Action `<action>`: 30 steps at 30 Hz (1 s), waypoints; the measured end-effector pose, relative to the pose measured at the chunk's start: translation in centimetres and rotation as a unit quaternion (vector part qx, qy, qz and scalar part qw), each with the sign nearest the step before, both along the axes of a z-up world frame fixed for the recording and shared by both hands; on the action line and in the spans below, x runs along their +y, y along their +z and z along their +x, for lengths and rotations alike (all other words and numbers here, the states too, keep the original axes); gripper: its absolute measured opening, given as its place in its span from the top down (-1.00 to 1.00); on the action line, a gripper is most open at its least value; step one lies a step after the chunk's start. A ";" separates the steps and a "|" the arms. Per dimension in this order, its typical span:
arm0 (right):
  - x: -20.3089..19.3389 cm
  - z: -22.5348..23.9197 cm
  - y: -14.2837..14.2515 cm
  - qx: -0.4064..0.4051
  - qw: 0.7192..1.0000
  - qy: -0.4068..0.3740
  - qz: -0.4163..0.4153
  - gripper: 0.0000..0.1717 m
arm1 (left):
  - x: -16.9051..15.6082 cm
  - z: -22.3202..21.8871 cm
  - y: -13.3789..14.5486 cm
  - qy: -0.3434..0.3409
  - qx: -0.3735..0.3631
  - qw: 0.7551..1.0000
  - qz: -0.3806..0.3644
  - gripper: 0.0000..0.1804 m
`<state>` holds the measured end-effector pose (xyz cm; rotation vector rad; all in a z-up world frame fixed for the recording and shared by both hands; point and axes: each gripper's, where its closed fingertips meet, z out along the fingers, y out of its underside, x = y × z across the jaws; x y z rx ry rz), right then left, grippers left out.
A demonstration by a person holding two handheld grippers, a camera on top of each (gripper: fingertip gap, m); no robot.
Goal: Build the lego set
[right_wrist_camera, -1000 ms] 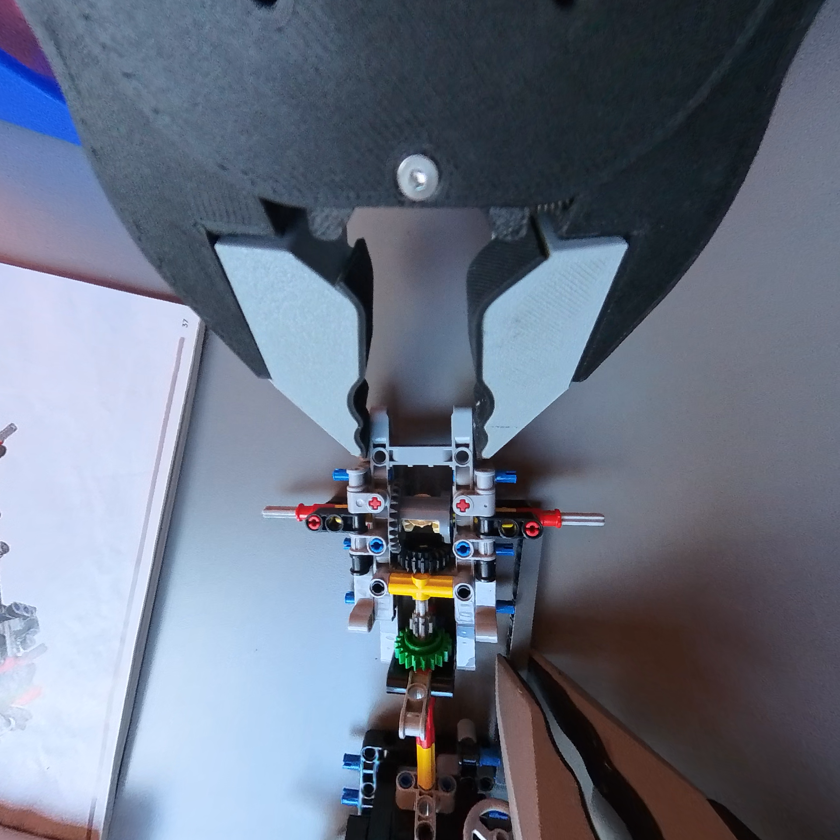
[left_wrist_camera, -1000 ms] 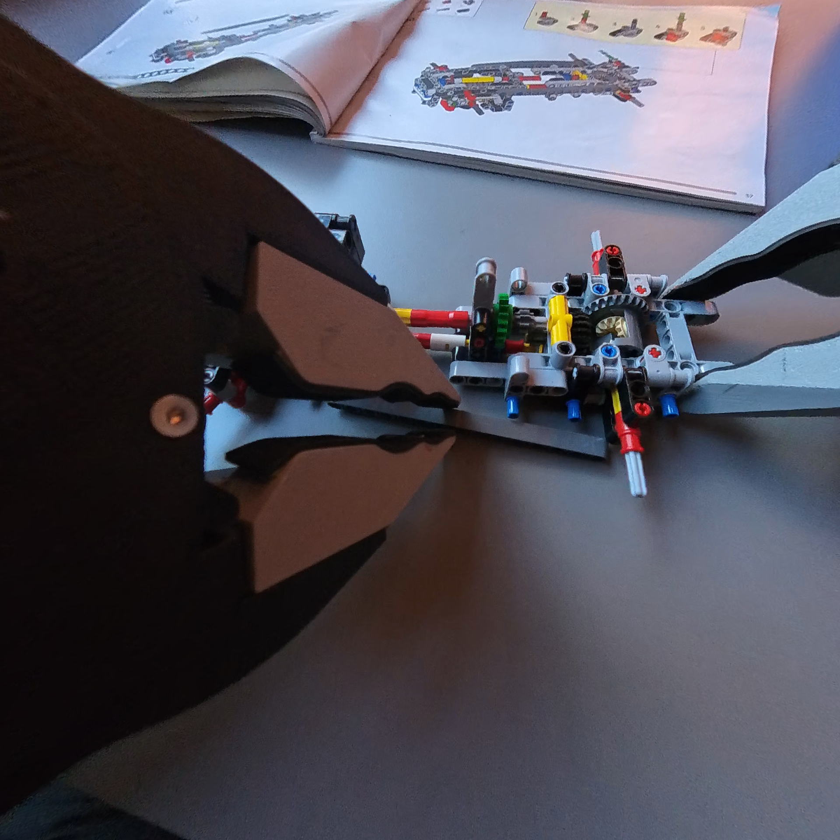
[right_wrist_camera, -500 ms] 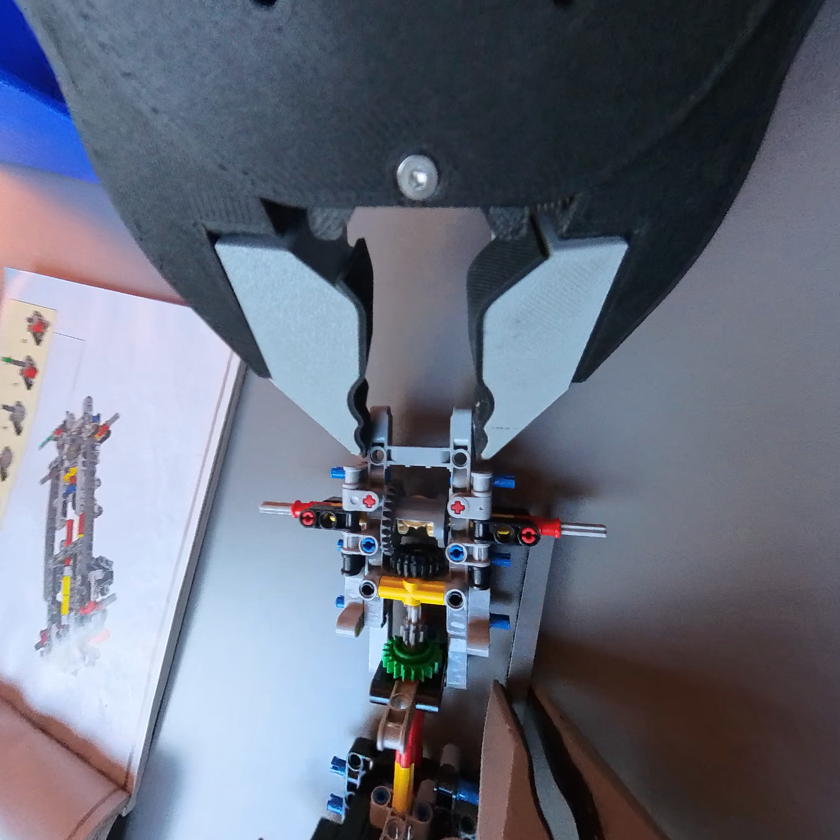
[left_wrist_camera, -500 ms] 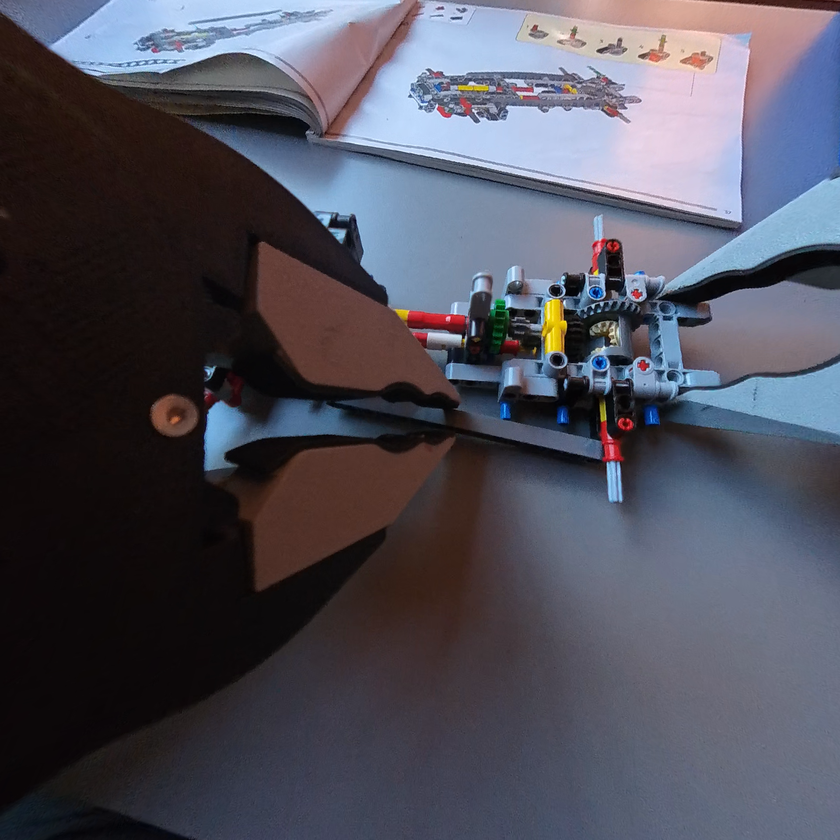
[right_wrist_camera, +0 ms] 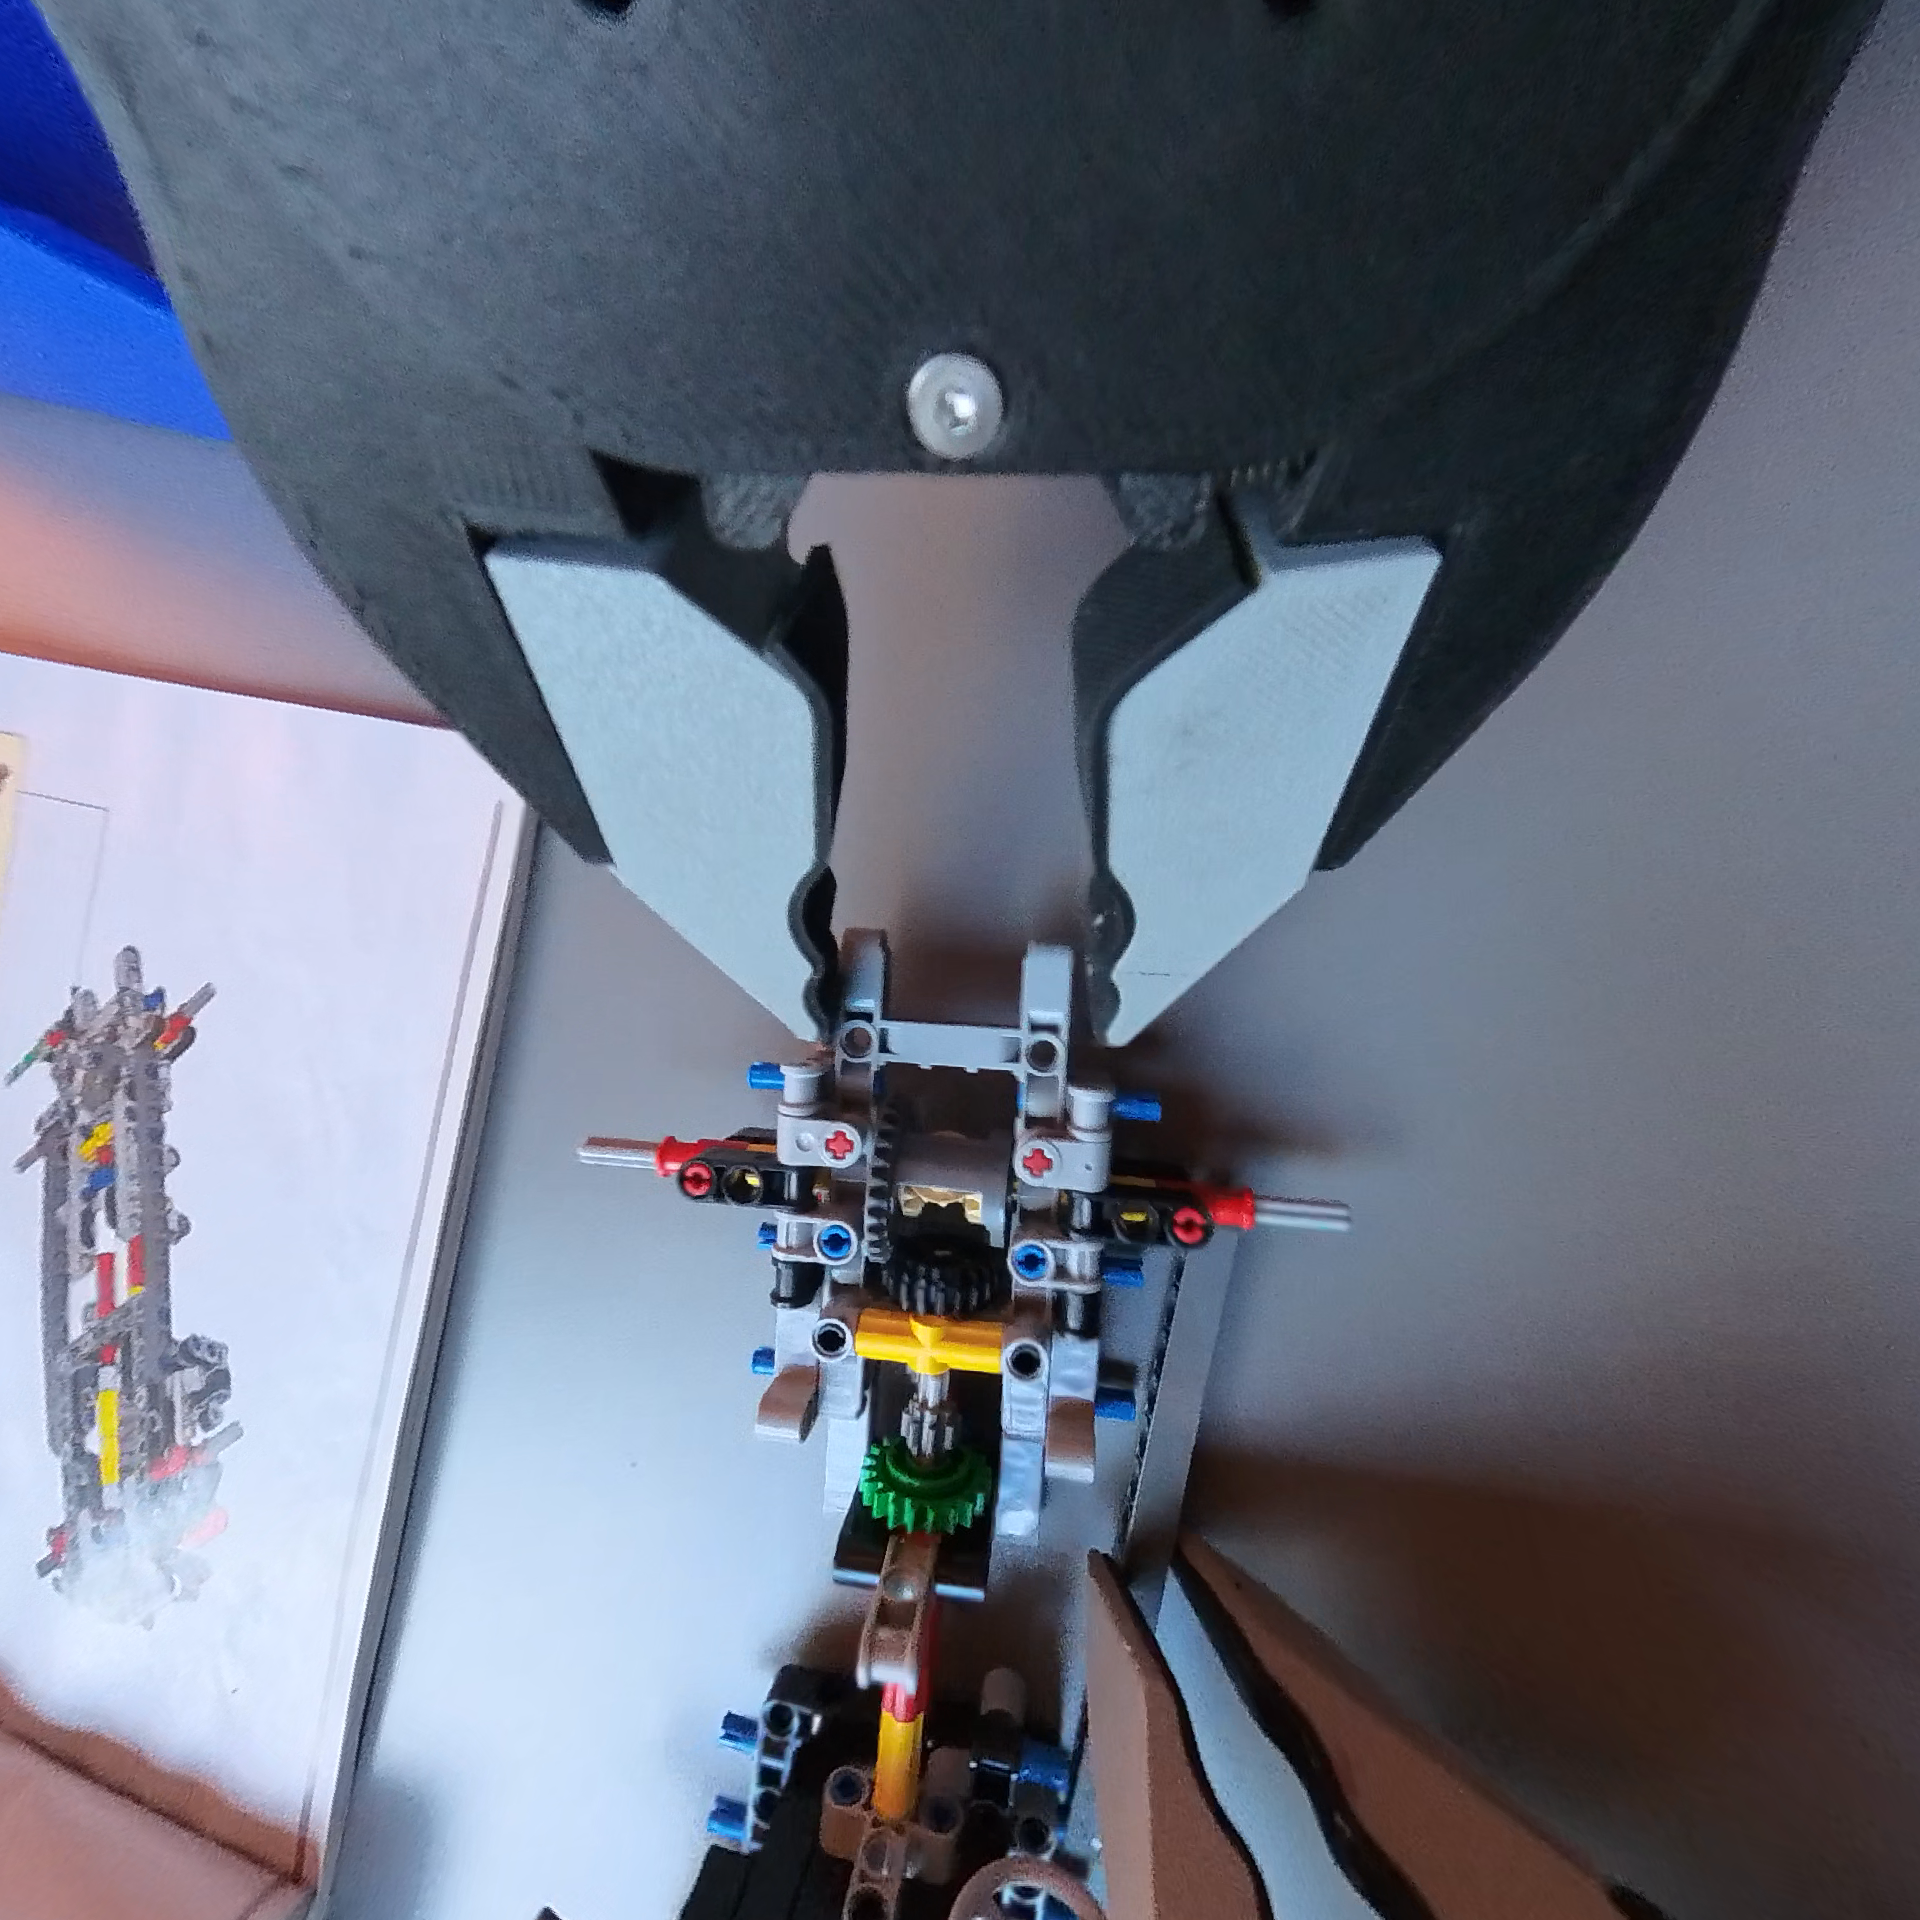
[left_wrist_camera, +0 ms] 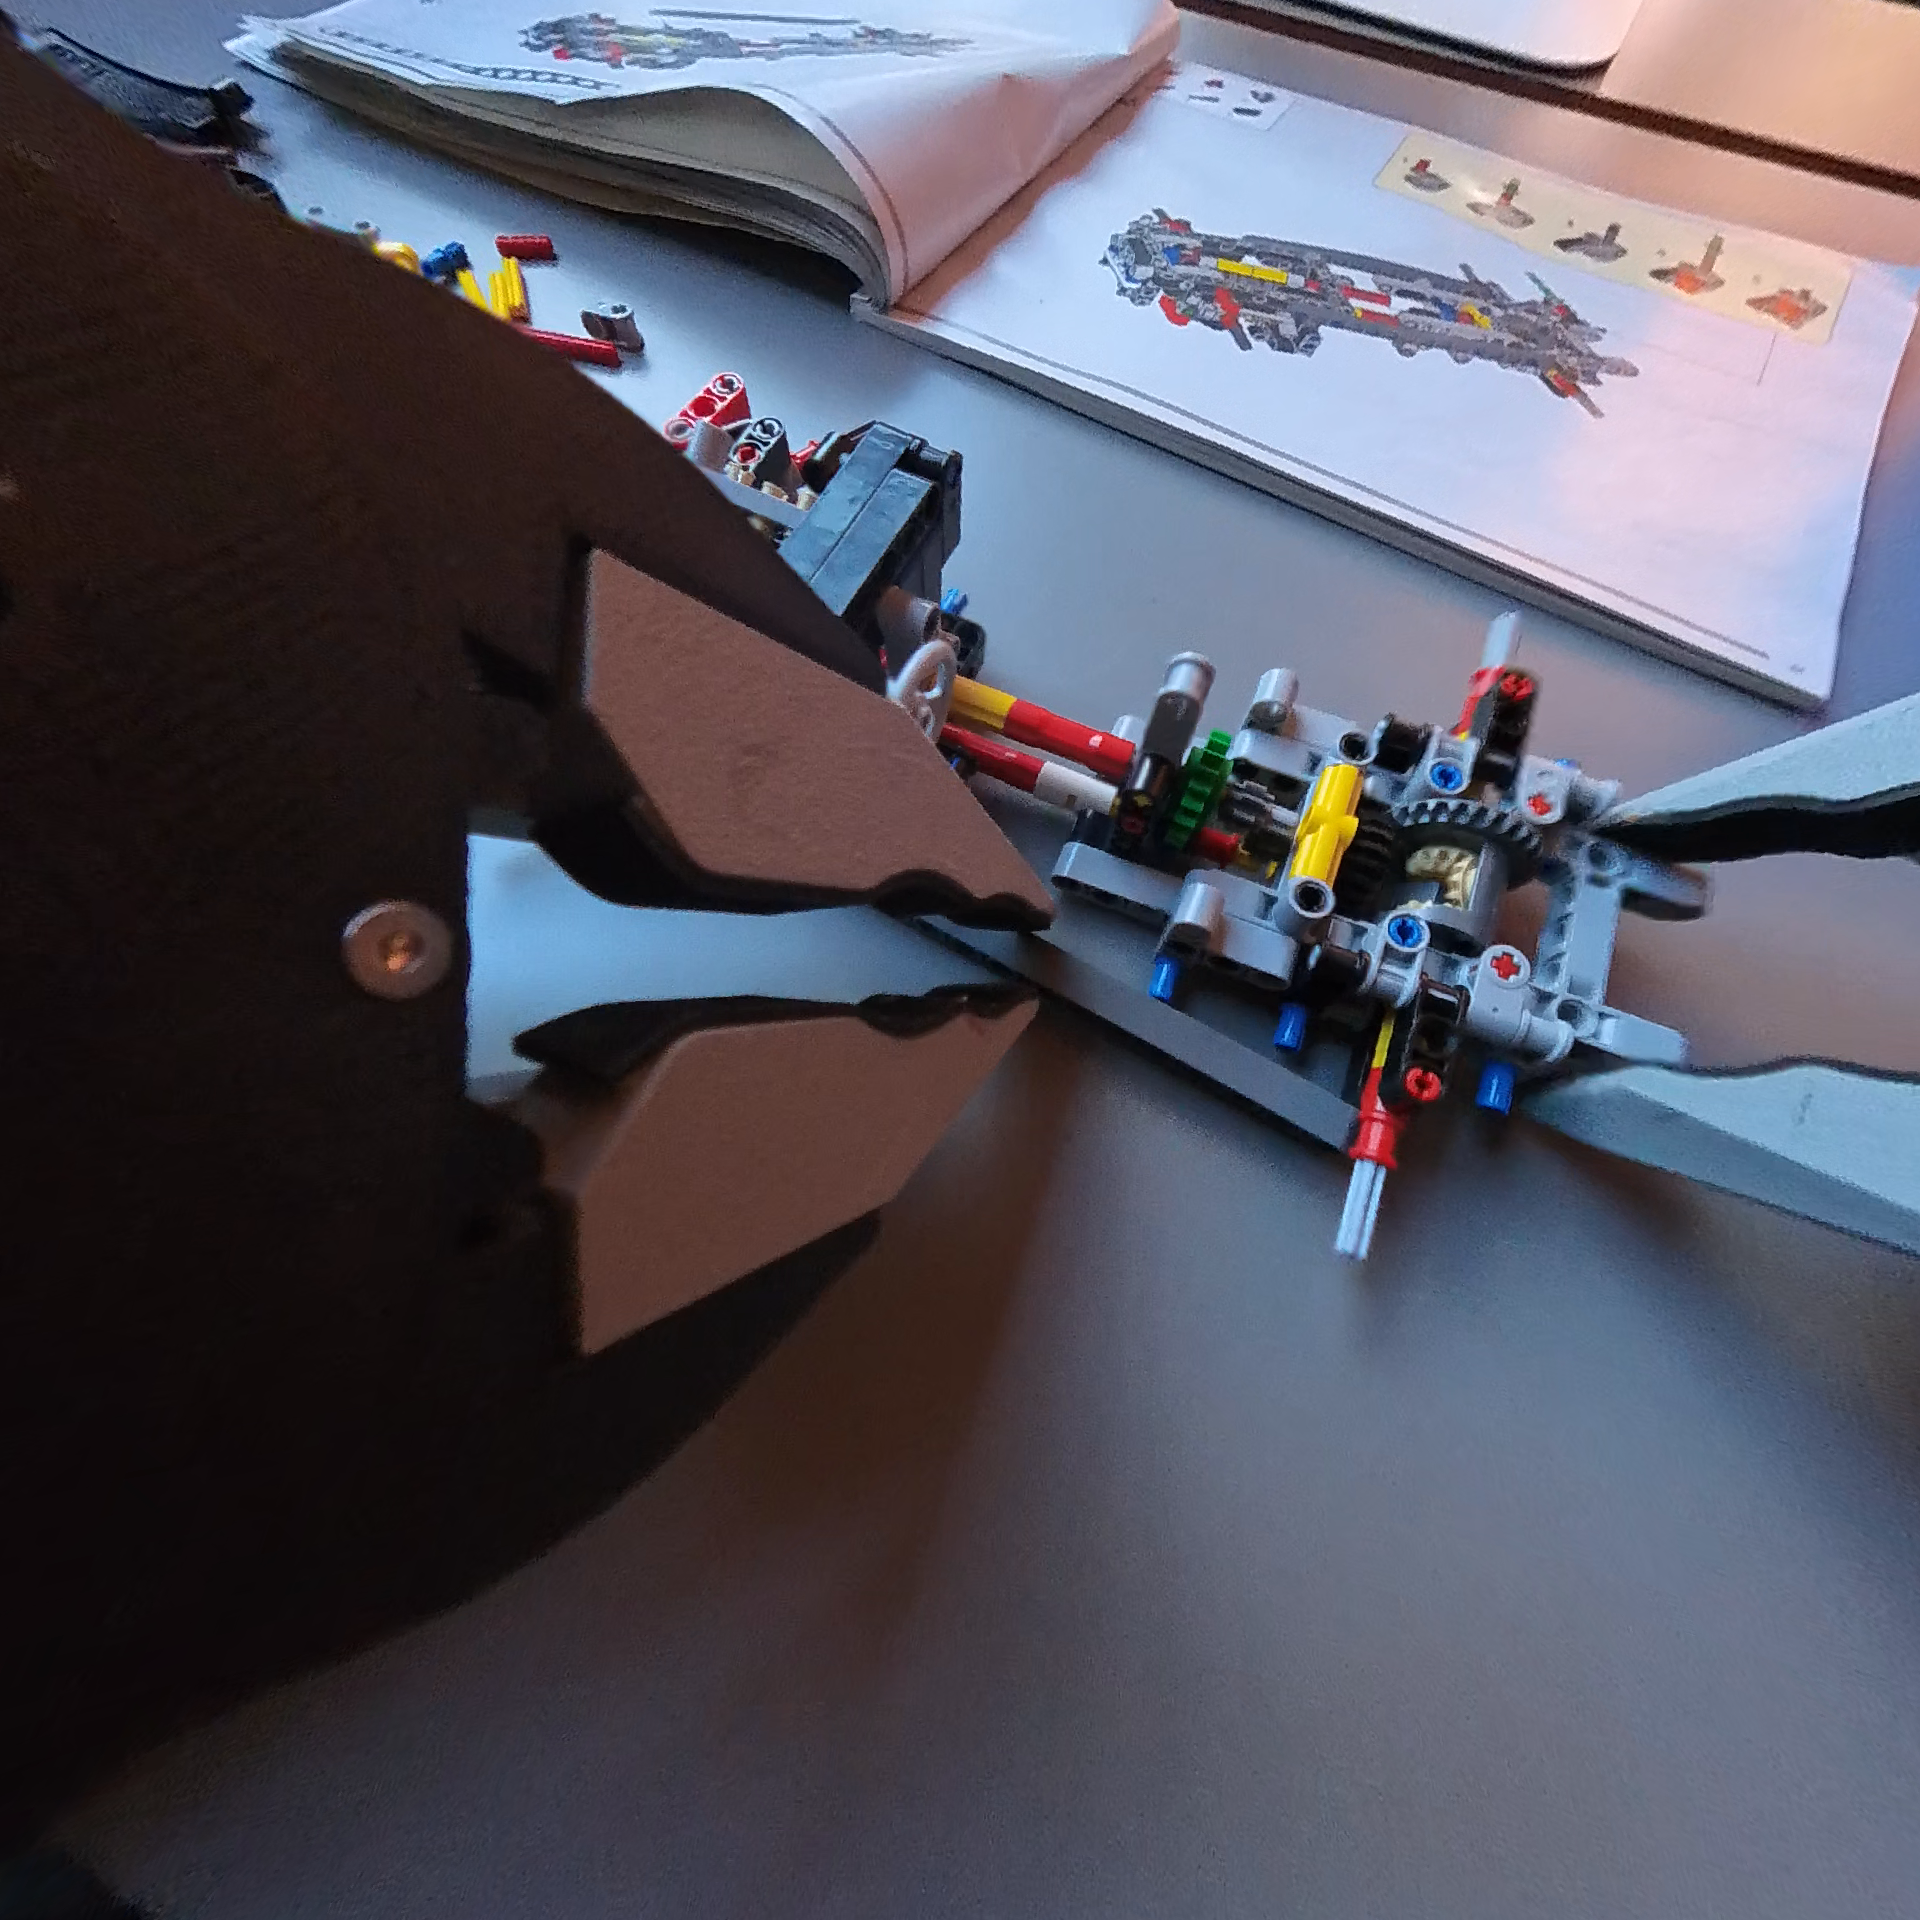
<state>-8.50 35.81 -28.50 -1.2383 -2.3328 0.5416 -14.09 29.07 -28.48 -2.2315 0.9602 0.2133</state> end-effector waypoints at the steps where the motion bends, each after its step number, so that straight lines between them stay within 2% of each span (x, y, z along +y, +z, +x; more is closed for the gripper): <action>1: -0.1 0.0 0.0 -0.003 1.000 -0.002 -0.012 0.38 | 0.2 -0.1 0.0 0.004 -0.001 1.000 0.007 0.91; 5: -0.2 -0.1 0.0 -0.019 0.999 -0.020 -0.038 0.08 | 0.6 -0.2 0.1 0.011 -0.010 1.000 0.012 0.91; 11: -0.7 -1.5 1.1 0.001 0.998 -0.047 -0.049 0.04 | 0.8 -0.3 0.1 0.016 -0.019 1.000 0.016 0.91; 17: -1.9 -2.0 2.4 0.022 0.999 -0.035 -0.029 0.28 | 0.9 -0.6 0.1 0.025 -0.019 0.999 0.020 0.91; 19: -2.5 -2.2 2.4 0.019 0.999 -0.027 -0.028 0.30 | 0.9 -0.6 0.0 0.026 -0.022 0.999 0.021 0.91; 22: -2.9 -2.7 1.7 0.003 1.000 -0.024 -0.007 0.33 | 1.0 -0.7 0.1 0.032 -0.029 0.999 0.021 0.91; 26: -2.4 -3.0 0.4 -0.018 0.998 -0.028 0.050 0.47 | 1.1 -0.8 0.1 0.039 -0.038 0.998 0.020 0.91; 30: -2.2 -2.9 0.3 -0.028 0.997 -0.027 0.074 0.48 | 1.1 -0.8 0.1 0.042 -0.043 0.998 0.019 0.91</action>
